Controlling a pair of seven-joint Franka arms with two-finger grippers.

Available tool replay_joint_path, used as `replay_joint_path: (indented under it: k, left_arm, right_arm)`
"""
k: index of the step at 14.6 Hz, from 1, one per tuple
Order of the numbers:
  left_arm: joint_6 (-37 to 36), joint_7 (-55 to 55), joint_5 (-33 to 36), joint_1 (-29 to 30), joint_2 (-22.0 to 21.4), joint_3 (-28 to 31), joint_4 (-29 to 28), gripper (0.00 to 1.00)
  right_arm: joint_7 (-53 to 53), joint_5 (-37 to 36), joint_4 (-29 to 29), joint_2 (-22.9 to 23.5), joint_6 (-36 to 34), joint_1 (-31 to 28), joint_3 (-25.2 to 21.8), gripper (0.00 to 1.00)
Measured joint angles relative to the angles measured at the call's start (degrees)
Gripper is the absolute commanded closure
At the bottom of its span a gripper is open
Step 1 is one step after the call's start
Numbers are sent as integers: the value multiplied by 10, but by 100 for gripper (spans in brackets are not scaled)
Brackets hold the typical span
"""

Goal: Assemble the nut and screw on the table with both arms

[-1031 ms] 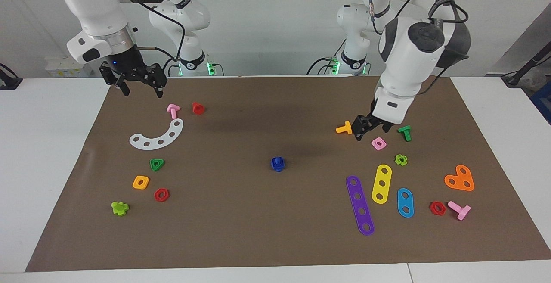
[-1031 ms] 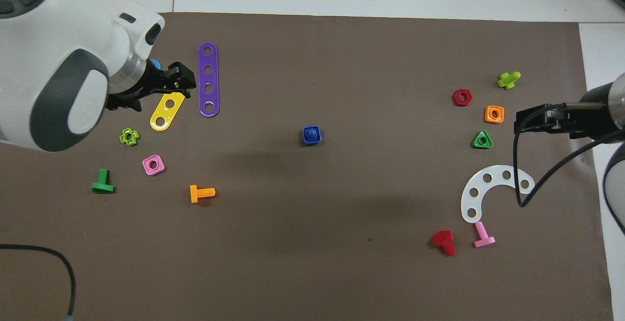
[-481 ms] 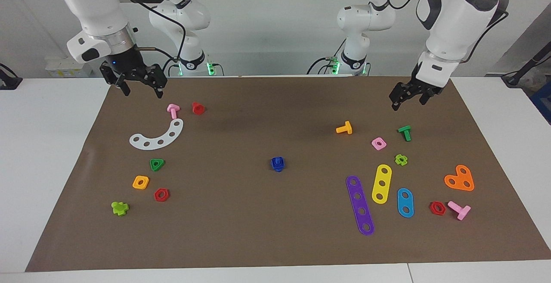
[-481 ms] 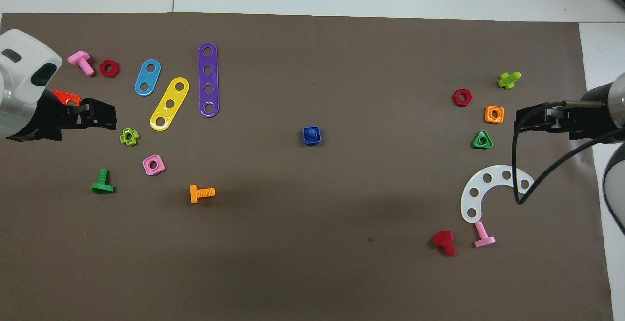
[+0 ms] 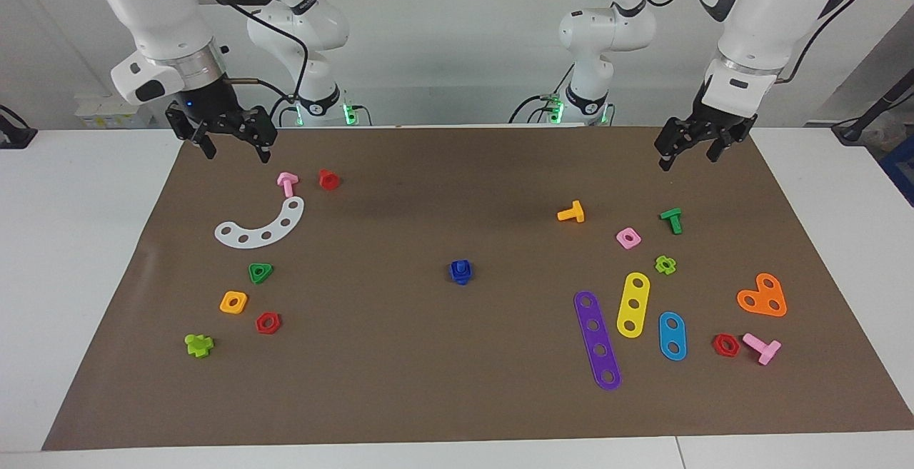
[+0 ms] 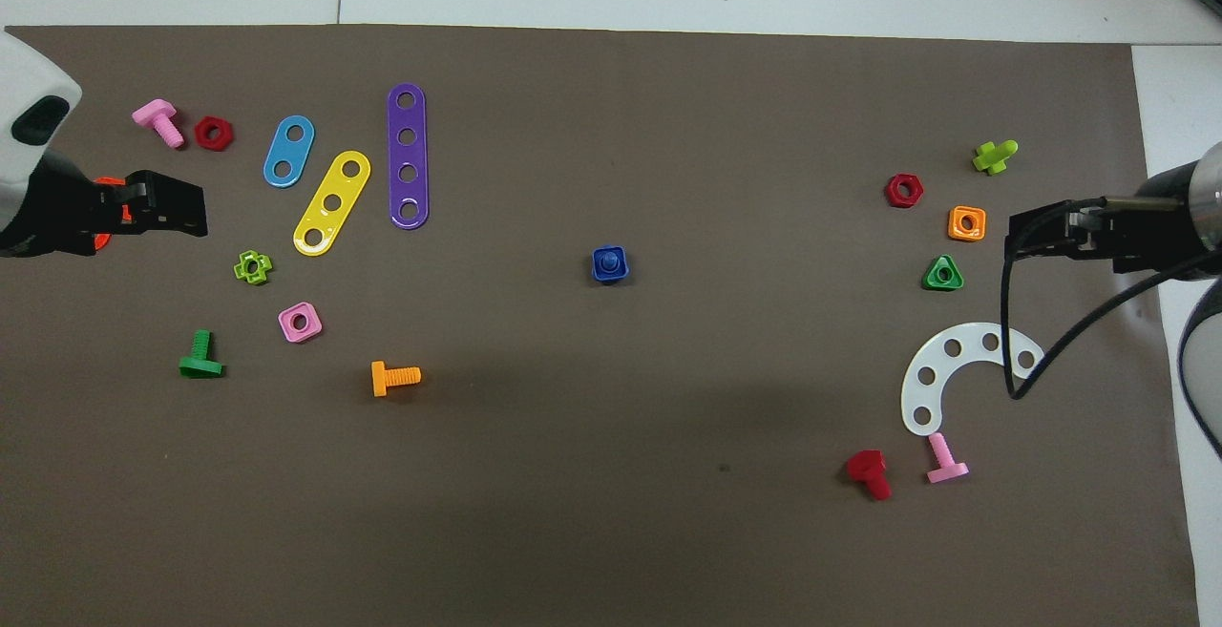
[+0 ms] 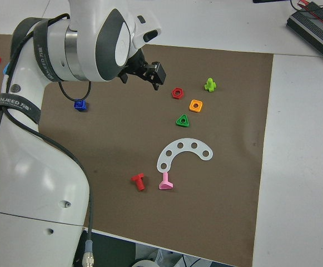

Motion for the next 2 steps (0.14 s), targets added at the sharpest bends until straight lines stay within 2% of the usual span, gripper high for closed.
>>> replay_joint_path:
  k: [2]
  left_arm:
    - [-2,7,0,0,6,0,6,0]
  right_arm:
    - [0,0,0,0,0,0,0,0]
